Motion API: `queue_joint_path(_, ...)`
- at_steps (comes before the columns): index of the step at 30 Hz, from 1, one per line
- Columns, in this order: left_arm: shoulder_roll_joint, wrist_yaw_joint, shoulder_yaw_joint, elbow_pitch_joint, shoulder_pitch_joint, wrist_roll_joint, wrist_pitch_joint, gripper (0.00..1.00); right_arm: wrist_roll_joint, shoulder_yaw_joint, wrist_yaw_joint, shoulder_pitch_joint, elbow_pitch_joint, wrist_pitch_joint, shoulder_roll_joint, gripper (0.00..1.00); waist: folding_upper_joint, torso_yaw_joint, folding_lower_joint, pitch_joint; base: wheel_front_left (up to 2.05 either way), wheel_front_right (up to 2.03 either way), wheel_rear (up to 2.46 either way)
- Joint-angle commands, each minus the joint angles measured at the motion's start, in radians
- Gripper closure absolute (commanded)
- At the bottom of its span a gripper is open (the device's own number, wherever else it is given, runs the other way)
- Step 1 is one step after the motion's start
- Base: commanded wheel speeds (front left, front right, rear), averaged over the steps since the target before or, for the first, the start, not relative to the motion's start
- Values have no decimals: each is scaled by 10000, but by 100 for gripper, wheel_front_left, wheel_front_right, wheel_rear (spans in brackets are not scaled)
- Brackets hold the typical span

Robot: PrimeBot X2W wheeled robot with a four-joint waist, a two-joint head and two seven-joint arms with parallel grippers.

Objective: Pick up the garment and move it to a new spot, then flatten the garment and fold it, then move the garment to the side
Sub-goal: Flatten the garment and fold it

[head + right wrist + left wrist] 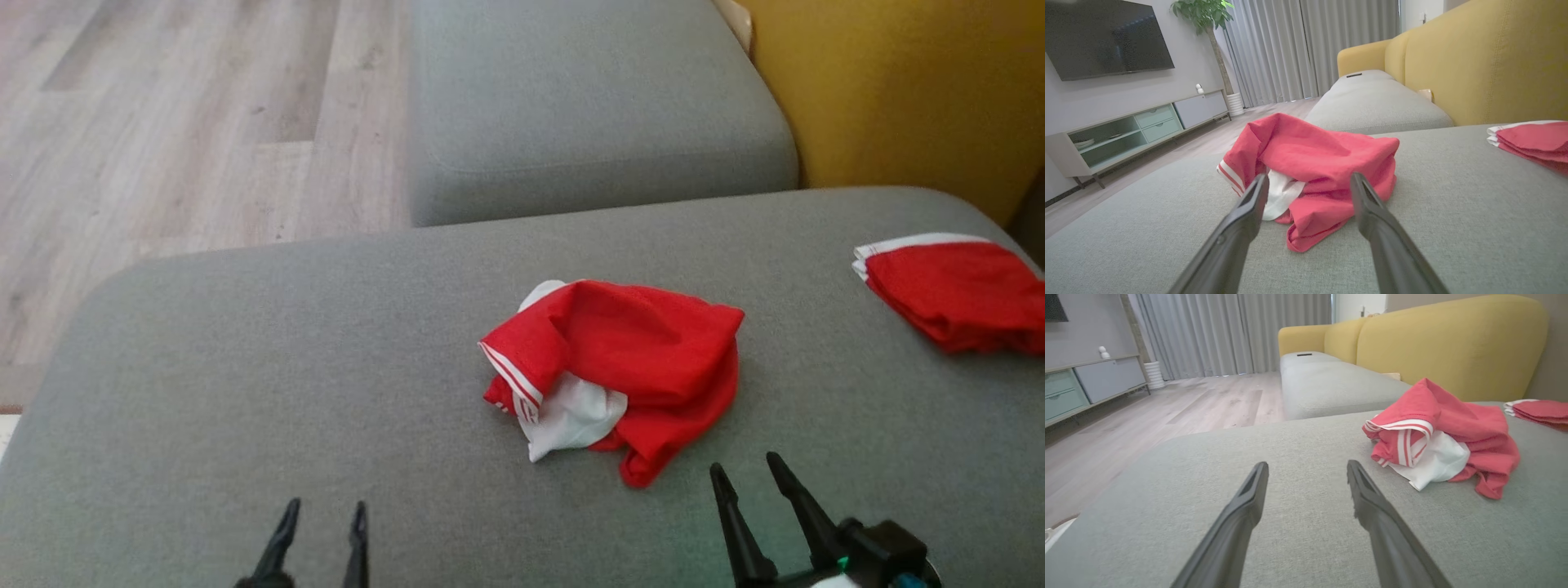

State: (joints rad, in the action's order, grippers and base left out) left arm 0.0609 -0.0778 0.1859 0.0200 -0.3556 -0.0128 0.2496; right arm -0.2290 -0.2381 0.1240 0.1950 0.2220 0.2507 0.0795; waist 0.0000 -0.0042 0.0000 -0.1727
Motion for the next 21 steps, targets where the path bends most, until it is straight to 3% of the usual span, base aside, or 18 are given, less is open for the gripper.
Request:
queue_joint_path(1, -106, 83, -165, -112, 898, 78, 122, 0, -76, -243, 67, -704, -369, 111, 267, 0, 0, -135, 0, 161, 0, 0, 0)
queue_joint_path(8, -106, 516, 795, 1136, 2554, 132, 122, 0, -140, -394, 67, -1491, -495, 111, 521, 0, 0, -673, 0, 1054, 0, 0, 0)
queue_joint_path(10, -106, 850, 1411, 1820, 3663, 169, 122, 0, -142, -394, 67, -1770, -566, 111, 617, 0, 0, -874, 0, 1483, 0, 0, 0)
queue_joint_path(15, -106, 1194, 2229, 3069, 5496, 458, 122, 0, -169, -588, 67, -2133, -616, 111, 745, 0, 0, -1346, 0, 2051, 0, 0, 0)
queue_joint_path(21, -50, 1099, 2553, 4656, 6809, 743, 122, 0, -217, -741, 67, -2439, -651, 111, 795, 0, 0, -1920, 0, 2430, 0, 0, 0)
